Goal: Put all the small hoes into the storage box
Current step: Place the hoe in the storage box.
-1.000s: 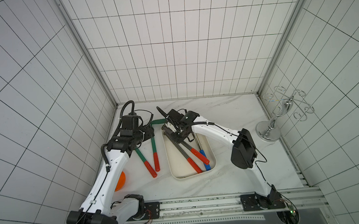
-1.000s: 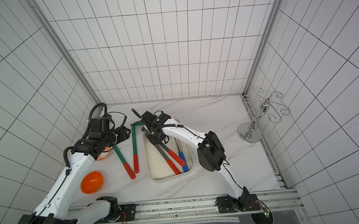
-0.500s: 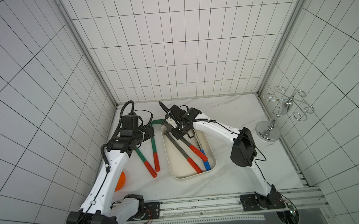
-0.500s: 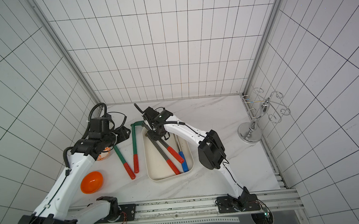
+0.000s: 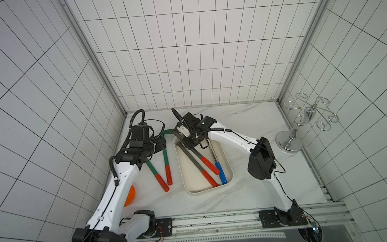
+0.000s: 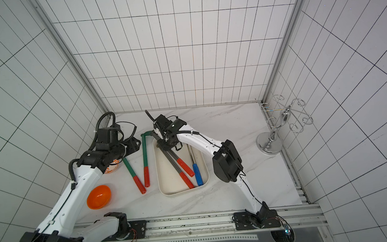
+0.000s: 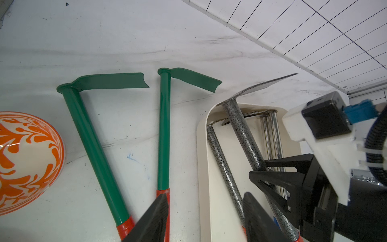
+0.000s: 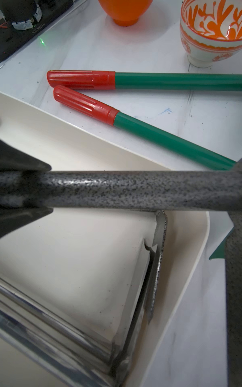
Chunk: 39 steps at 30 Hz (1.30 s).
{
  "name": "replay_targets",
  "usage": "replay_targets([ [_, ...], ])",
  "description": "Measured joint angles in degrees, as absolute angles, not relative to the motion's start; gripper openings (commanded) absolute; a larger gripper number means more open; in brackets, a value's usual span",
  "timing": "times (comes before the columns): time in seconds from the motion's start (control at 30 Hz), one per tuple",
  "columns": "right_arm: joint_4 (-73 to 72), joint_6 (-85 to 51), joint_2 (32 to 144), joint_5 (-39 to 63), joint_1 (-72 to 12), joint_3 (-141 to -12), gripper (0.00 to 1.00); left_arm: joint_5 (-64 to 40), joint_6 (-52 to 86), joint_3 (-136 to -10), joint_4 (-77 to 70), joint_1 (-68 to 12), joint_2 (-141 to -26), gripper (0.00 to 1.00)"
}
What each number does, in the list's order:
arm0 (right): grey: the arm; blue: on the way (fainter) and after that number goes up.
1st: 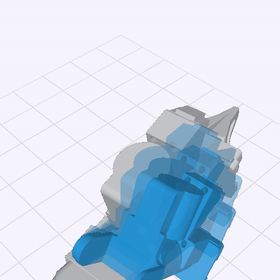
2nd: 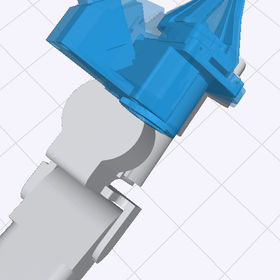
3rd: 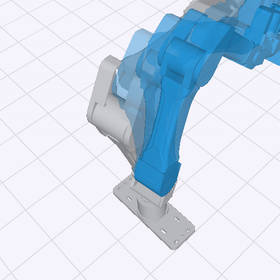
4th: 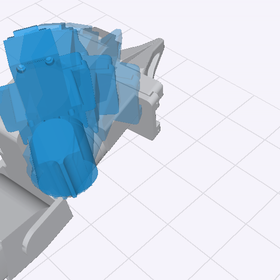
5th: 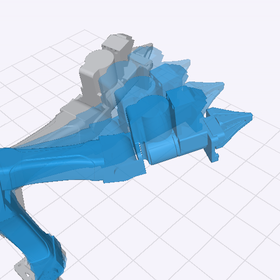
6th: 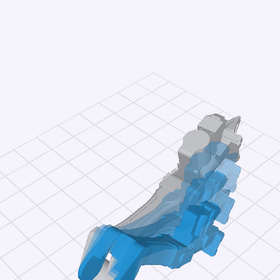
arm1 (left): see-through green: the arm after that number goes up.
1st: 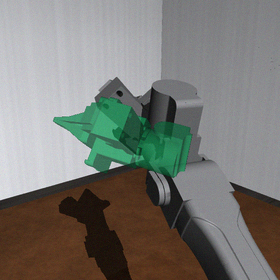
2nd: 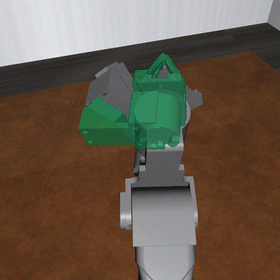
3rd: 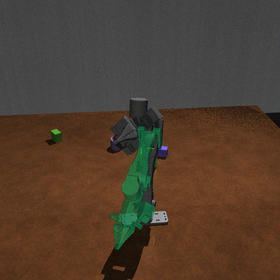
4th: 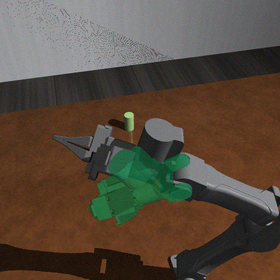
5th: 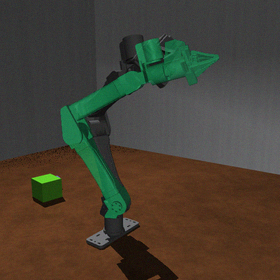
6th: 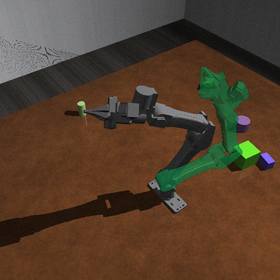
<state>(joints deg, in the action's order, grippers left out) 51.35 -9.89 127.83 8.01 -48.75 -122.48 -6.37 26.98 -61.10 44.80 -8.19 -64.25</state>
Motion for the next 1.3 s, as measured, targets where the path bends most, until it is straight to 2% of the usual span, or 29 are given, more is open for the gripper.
replay_targets([
  [0.6,47.3,-12.1,126.5,14.6,-48.2,-119.2,0.00,-6.5,27.0,-61.0,44.8,-8.1,-64.2,0.59],
  [1.3,39.3,-16.1,123.0,29.0,-43.9,-109.5,0.00,-7.0,27.0,-60.9,44.8,-7.7,-64.2,0.59],
])
